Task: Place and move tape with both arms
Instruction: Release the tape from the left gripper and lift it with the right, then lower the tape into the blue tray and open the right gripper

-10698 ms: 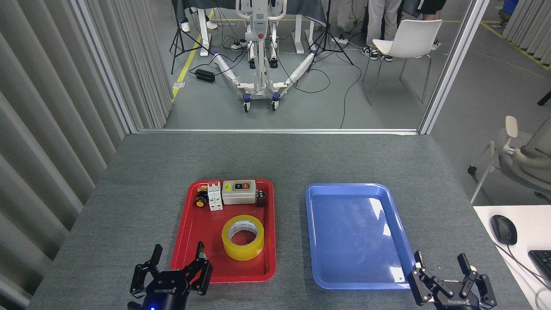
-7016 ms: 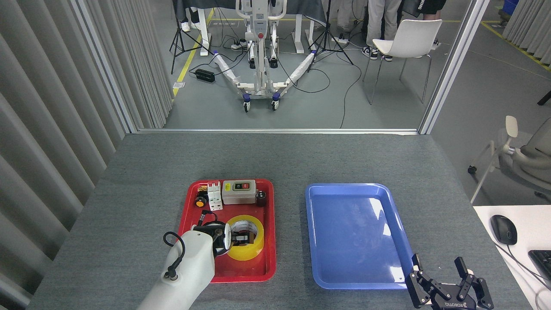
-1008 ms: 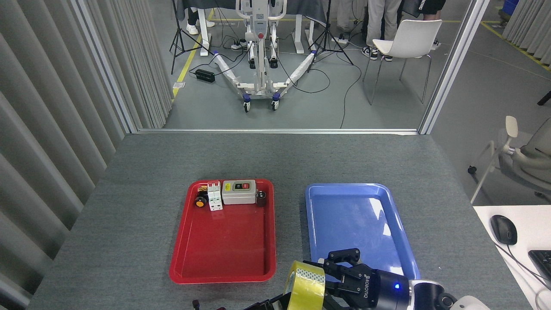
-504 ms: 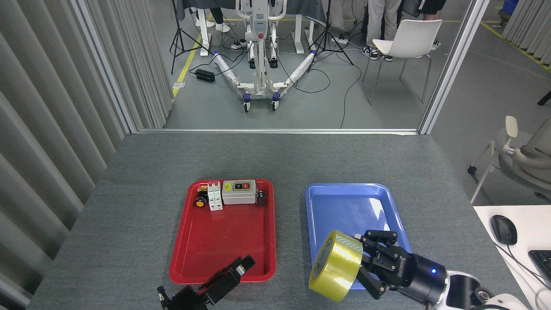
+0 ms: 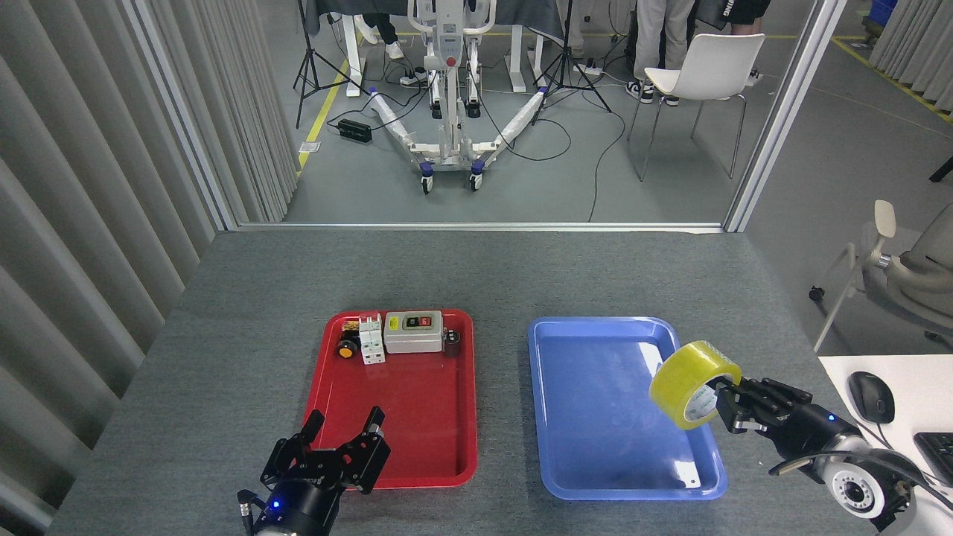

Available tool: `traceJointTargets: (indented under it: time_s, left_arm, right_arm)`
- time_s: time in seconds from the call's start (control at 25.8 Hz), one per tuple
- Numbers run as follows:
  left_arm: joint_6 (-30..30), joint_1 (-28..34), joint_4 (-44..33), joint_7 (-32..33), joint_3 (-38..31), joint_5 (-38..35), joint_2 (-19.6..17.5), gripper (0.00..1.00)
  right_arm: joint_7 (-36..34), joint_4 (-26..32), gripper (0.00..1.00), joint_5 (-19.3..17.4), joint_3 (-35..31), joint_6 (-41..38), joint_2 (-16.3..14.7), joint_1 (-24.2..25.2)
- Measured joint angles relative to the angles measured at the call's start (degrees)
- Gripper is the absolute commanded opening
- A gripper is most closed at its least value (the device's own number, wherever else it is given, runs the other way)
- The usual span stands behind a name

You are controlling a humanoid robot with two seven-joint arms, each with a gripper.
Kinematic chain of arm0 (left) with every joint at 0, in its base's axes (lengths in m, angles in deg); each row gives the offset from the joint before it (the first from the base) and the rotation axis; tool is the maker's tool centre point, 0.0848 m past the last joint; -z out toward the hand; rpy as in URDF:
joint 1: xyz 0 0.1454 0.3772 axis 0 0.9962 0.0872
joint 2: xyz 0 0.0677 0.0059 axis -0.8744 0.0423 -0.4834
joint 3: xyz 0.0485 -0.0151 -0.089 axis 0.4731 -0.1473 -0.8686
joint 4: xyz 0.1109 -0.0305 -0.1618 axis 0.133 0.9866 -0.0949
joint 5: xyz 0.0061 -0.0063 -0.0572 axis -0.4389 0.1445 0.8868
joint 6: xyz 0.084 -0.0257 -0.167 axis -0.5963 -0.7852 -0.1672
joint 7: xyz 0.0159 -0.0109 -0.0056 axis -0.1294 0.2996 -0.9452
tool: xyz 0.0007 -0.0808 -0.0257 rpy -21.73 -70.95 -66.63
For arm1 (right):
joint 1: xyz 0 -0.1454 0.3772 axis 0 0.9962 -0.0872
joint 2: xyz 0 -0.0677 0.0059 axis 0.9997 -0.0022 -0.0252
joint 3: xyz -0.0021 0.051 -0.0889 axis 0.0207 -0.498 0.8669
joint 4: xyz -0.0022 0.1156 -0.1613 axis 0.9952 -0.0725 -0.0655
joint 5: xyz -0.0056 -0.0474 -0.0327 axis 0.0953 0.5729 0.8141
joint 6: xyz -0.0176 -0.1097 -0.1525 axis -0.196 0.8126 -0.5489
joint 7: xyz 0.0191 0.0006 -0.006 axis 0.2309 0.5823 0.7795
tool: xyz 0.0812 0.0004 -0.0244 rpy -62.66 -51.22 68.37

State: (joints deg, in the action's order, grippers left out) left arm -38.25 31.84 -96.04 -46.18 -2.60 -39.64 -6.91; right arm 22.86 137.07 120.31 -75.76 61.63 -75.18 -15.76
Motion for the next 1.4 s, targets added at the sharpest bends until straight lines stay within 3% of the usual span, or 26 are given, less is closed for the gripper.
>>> traceJointTargets:
  time_s: [0.16, 0.35, 0.47, 0.66, 0.78, 1.05, 1.4]
  left_arm:
    - [-8.94, -0.41, 0.01, -5.70, 4.37, -8.91, 0.17, 1.00]
    - [-15.28, -0.49, 1.83, -15.31, 7.27, -17.48, 0.04, 1.00]
    - [-16.08, -0.32, 2.33, -17.03, 7.51, -17.45, -0.37, 1.00]
    - [-15.28, -0.35, 2.56, -17.60, 7.54, -11.98, -1.90, 1.00]
    - [-14.74, -0.72, 2.87, -17.74, 7.58, -10.45, -2.55, 1.00]
    - [-14.51, -0.44, 3.14, -17.82, 7.79, -9.94, -3.47, 1.00]
    - [-14.48, 0.13, 3.20, -19.03, 7.82, -9.94, -5.35, 1.00]
  right_arm:
    - [7.83, -4.83, 0.23, -1.12, 7.42, 5.35, -0.98, -6.30]
    - [15.45, -13.44, 0.22, -7.57, 17.75, 9.94, -1.06, -16.00]
    - [19.00, -20.07, 0.22, -9.41, 21.91, 10.84, 1.33, -22.08]
    - [23.20, -31.74, 0.21, -9.85, 25.71, 13.67, 8.03, -29.20]
    - [24.05, -37.21, 0.21, -9.22, 26.82, 15.53, 11.61, -31.53]
    - [26.24, -40.95, 0.20, -8.21, 27.61, 17.70, 16.23, -33.85]
    - [26.62, -41.40, 0.27, -5.08, 27.62, 21.60, 17.90, -34.28]
